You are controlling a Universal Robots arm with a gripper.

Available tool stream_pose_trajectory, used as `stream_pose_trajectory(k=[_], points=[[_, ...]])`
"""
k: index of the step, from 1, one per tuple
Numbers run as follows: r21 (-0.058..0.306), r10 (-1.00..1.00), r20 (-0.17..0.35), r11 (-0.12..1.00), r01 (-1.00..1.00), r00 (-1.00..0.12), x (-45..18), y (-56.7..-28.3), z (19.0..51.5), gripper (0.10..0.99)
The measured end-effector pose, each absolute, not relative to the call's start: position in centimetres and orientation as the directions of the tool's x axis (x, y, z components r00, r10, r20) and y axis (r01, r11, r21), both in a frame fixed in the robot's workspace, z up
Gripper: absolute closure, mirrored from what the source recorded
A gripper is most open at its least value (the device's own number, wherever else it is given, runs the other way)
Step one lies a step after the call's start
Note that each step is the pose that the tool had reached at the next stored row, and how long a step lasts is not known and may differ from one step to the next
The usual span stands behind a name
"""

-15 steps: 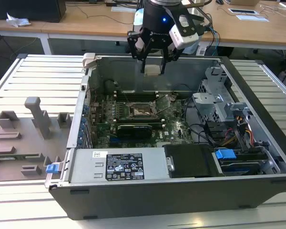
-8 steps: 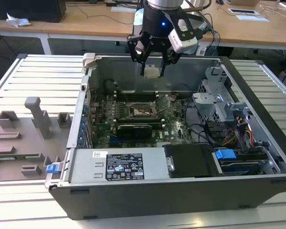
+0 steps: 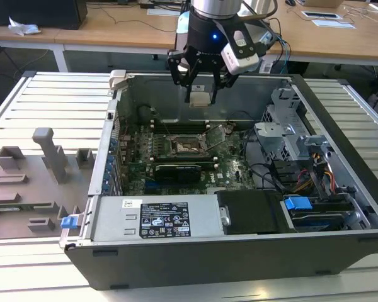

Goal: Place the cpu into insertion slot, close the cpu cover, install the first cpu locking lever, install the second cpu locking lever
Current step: 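Place the cpu into insertion slot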

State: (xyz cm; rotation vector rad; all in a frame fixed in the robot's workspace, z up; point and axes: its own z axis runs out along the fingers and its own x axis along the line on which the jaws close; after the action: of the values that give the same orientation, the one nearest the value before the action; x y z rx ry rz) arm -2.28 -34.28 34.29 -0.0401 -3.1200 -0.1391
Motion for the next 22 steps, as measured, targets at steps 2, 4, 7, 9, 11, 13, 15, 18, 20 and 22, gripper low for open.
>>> stream_pose_trajectory(k=[2,4,7,9,11,13,15,18,20,22], points=[[0.088,0.025,0.019,0.996,0.026,-1.000,-2.31,-34.28,34.25,0.545],[0.088,0.025,0.019,0.996,0.026,-1.000,-2.40,-34.28,34.20,0.545],[0.088,0.025,0.019,0.996,0.026,-1.000,-2.59,-34.28,34.12,0.545],[0.088,0.025,0.019,0.996,0.026,-1.000,-2.69,-34.28,34.07,0.545],[0.088,0.025,0.019,0.996,0.026,-1.000,-2.73,-34.28,34.00,0.545],[0.088,0.025,0.019,0.996,0.027,-1.000,-2.80,-34.28,33.91,0.545],[0.088,0.025,0.019,0.996,0.026,-1.000,-2.84,-34.28,33.83,0.545],[0.088,0.025,0.019,0.996,0.026,-1.000,-3.00,-34.28,33.61,0.545],[0.088,0.025,0.019,0.996,0.026,-1.000,-3.06,-34.28,33.55,0.545],[0.088,0.025,0.019,0.996,0.026,-1.000,-3.12,-34.28,33.48,0.545]])
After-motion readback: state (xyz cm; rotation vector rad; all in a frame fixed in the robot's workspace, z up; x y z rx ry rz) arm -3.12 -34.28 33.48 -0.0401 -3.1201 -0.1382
